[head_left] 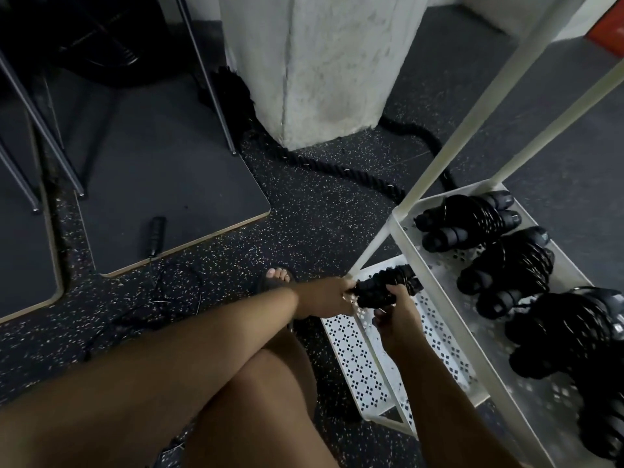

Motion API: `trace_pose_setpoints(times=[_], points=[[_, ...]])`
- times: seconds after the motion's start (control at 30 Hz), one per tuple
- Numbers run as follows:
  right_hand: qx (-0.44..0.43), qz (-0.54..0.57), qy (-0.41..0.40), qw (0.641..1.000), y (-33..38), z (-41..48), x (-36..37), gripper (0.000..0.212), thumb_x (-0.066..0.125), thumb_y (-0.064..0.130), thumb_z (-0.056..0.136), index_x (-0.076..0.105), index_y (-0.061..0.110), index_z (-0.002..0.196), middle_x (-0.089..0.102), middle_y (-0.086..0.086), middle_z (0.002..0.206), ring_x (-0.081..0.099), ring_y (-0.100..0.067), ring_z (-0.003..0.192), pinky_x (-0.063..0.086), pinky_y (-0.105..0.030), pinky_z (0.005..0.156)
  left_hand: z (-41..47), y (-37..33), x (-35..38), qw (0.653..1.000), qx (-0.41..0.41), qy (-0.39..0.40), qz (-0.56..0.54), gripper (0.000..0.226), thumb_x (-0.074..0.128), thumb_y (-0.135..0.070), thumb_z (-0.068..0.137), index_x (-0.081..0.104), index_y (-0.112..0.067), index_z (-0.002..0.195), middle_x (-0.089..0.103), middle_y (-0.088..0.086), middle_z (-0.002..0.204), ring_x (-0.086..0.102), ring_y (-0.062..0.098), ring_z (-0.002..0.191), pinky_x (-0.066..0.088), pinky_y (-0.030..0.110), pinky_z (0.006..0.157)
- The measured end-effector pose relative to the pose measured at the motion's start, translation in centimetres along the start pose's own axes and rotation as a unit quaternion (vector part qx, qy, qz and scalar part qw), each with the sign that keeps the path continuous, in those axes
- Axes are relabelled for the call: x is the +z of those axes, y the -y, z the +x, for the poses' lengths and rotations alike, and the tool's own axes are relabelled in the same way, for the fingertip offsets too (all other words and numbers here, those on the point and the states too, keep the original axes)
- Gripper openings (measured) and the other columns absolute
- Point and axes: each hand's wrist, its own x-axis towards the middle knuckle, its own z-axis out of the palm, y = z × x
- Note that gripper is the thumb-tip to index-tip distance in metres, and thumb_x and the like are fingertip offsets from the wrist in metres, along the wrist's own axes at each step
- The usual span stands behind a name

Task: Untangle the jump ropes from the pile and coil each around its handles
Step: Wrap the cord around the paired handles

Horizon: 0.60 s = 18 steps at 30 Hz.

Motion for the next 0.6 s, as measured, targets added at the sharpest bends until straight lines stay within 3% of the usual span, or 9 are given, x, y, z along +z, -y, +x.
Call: trace_pose_setpoints(times=[0.07,0.17,0.27,0.37,0.43,0.5,0.53,0.6], points=[[0.014,0.033,-0.006,0.999,0.0,0.9,0.2,0.018,0.063,0.021,0.101,0.062,0.006,0.112,0.061,-0.013,0.089,0.050,-0.018,0.061,0.035,-0.031,0.055,0.6,0.4,0.2,1.000,0.007,-0.004,0.014,0.076,0.063,-0.029,0.105,0.024,-0.021,0.169,0.027,0.006,0.173,0.044,0.025,0.147,0.041,0.028,0.109],[0.026,0.063,-0.010,0.998,-0.4,1.7,0.2,0.016,0.063,0.016,0.103,0.060,0.004,0.113,0.057,-0.012,0.089,0.045,-0.016,0.062,0.033,-0.030,0.056,1.4,0.7,0.3,0.999,0.006,-0.008,0.044,0.074,0.063,-0.030,0.105,0.026,-0.022,0.168,0.031,0.010,0.167,0.047,0.029,0.142,0.040,0.027,0.102],[0.012,0.028,-0.038,0.999,-1.0,2.3,0.1,0.019,0.068,0.014,0.104,0.063,0.002,0.119,0.060,-0.007,0.081,0.052,-0.011,0.060,0.046,-0.024,0.054,2.0,1.3,0.8,0.995,-0.013,-0.013,0.101,0.077,0.065,-0.033,0.105,0.024,-0.023,0.169,0.036,0.015,0.163,0.050,0.033,0.141,0.041,0.032,0.104],[-0.011,0.025,-0.060,0.998,-1.5,2.8,-0.1,0.028,0.071,0.015,0.104,0.062,-0.003,0.124,0.072,-0.018,0.100,0.067,-0.017,0.072,0.057,-0.019,0.055,2.4,2.1,1.3,0.993,-0.019,-0.014,0.120,0.080,0.065,-0.033,0.105,0.019,-0.028,0.170,0.040,0.016,0.161,0.050,0.034,0.140,0.038,0.031,0.096],[-0.021,0.017,-0.085,0.996,-1.9,3.0,-0.3,0.024,0.072,0.014,0.103,0.060,-0.003,0.113,0.070,-0.025,0.106,0.071,-0.023,0.081,0.062,-0.025,0.068,2.5,2.3,1.4,0.992,-0.010,-0.019,0.124,0.081,0.064,-0.032,0.105,0.018,-0.027,0.170,0.042,0.017,0.160,0.050,0.033,0.140,0.037,0.030,0.097],[-0.055,-0.006,-0.117,0.992,-2.1,2.9,-0.3,0.020,0.074,0.011,0.101,0.055,0.013,0.097,0.070,-0.018,0.102,0.074,-0.029,0.094,0.061,-0.039,0.093,2.4,2.3,1.4,0.992,-0.008,-0.023,0.121,0.081,0.064,-0.032,0.105,0.018,-0.027,0.170,0.042,0.016,0.161,0.049,0.032,0.142,0.038,0.030,0.103],[-0.070,-0.009,-0.118,0.991,-2.2,2.8,-0.3,0.020,0.075,0.008,0.100,0.056,0.016,0.099,0.072,-0.017,0.104,0.075,-0.031,0.100,0.060,-0.045,0.101,2.3,2.4,1.5,0.993,-0.010,-0.022,0.115,0.081,0.064,-0.032,0.104,0.018,-0.027,0.170,0.043,0.016,0.161,0.049,0.031,0.142,0.037,0.029,0.102],[-0.074,0.013,-0.101,0.992,-2.3,2.4,-0.2,0.020,0.072,0.005,0.101,0.059,0.012,0.114,0.074,-0.015,0.105,0.076,-0.032,0.102,0.060,-0.045,0.101,2.0,2.6,1.6,0.995,-0.009,-0.029,0.100,0.079,0.065,-0.030,0.103,0.022,-0.028,0.170,0.049,0.015,0.157,0.055,0.029,0.135,0.035,0.025,0.095]])
